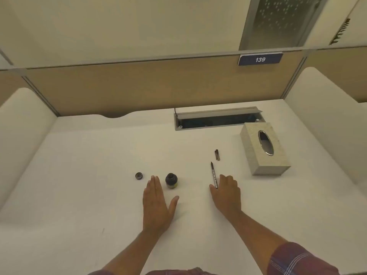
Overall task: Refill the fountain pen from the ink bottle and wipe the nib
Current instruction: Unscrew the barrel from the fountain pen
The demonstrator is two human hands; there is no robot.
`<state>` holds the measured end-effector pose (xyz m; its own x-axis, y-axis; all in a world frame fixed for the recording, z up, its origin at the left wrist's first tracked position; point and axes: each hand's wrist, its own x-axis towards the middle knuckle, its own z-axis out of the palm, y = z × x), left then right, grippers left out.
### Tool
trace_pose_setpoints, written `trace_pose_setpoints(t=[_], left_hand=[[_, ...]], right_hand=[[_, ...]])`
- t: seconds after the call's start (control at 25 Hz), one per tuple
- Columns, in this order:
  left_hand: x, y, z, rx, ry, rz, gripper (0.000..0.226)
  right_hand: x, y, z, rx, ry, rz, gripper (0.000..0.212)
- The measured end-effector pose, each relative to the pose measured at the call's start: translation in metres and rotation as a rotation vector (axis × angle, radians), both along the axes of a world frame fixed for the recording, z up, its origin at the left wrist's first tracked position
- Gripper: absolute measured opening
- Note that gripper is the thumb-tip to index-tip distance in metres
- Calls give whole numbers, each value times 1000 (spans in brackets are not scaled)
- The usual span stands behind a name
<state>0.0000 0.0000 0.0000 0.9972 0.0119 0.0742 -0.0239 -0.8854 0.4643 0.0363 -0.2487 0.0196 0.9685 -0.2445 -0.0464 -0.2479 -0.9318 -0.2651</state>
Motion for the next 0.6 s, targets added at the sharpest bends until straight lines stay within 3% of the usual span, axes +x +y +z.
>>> trace_pose_setpoints(t=[0.2,0.36,0.6], left_hand=[[-4,-4,7,-238,137,98,96],[-11,-3,20,-421,142,181,90],[-12,-5,58,-820,169,459,70]], right_hand=[[16,1,6,148,87,-68,22],[18,5,5,277,146,-142,16],[-6,22,40,636,32,-174,12]])
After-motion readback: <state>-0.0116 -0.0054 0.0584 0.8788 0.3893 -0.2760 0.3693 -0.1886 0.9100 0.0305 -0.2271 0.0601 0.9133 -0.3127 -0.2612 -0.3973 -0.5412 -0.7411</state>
